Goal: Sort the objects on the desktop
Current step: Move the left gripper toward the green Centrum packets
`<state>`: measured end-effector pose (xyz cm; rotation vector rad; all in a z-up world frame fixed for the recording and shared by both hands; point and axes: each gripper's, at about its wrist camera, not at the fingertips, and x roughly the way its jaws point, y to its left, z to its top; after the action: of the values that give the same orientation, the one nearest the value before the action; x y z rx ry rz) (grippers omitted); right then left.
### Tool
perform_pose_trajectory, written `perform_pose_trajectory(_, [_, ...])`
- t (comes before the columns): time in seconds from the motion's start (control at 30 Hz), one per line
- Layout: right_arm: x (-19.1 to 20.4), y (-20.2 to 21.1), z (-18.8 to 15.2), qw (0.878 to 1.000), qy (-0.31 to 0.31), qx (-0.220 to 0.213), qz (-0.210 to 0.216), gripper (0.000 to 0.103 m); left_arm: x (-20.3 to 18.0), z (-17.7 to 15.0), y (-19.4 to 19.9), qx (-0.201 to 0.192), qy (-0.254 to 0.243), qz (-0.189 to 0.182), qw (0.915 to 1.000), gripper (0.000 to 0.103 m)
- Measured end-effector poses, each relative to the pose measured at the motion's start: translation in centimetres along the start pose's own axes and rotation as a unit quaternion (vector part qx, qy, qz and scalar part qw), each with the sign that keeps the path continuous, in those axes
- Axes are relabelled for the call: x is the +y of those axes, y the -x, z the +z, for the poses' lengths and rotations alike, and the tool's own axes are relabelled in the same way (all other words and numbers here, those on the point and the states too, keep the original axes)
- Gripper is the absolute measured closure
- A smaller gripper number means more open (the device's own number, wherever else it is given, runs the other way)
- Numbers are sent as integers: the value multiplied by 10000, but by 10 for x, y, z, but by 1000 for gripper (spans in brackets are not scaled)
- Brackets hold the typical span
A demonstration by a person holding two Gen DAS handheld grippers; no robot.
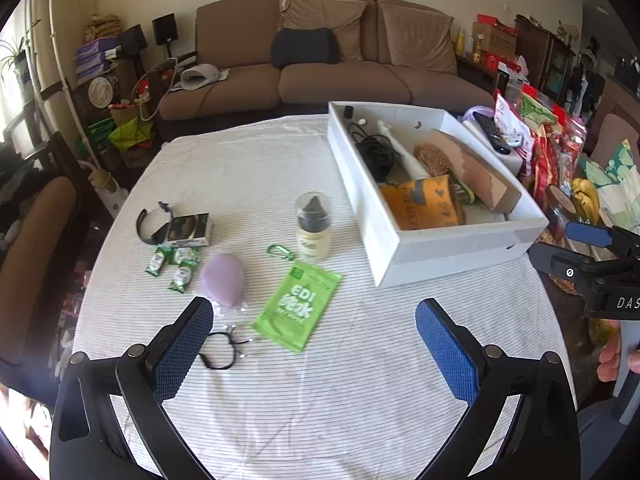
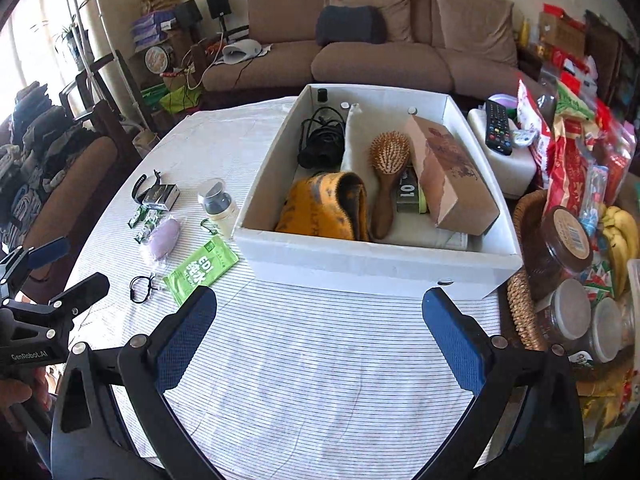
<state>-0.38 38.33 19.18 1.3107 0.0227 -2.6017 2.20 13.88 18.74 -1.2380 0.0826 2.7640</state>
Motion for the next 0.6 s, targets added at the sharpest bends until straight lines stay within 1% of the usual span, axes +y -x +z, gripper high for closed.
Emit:
perform_pose_trajectory(0.13, [31, -1, -7, 9998, 99, -26, 182, 0, 51, -16, 5, -48, 129, 185, 9997, 0])
perform_pose_trajectory(0.23, [51, -3, -10, 9990, 131, -53, 416, 0, 89, -33, -2, -1, 191, 333, 9993, 0])
perform_pose_trajectory(0.37, [77, -8, -9, 9971, 151, -116, 732, 0, 139, -56, -20, 201, 680, 273, 9971, 0])
perform_pose_trajectory(0.43, [91, -13, -9, 9956, 198, -122, 906, 0, 154, -64, -29, 230, 894, 158, 9956, 0])
perform_pose_trajectory(0.5, [104, -20, -11, 9946, 301, -96, 993, 0, 162, -69, -37, 232, 1006, 69, 9946, 0])
perform_pose_trajectory(0.6, [123, -32, -16, 9935, 457, -87, 1038, 0, 161, -71, -50, 206, 1053, -118, 9942, 0])
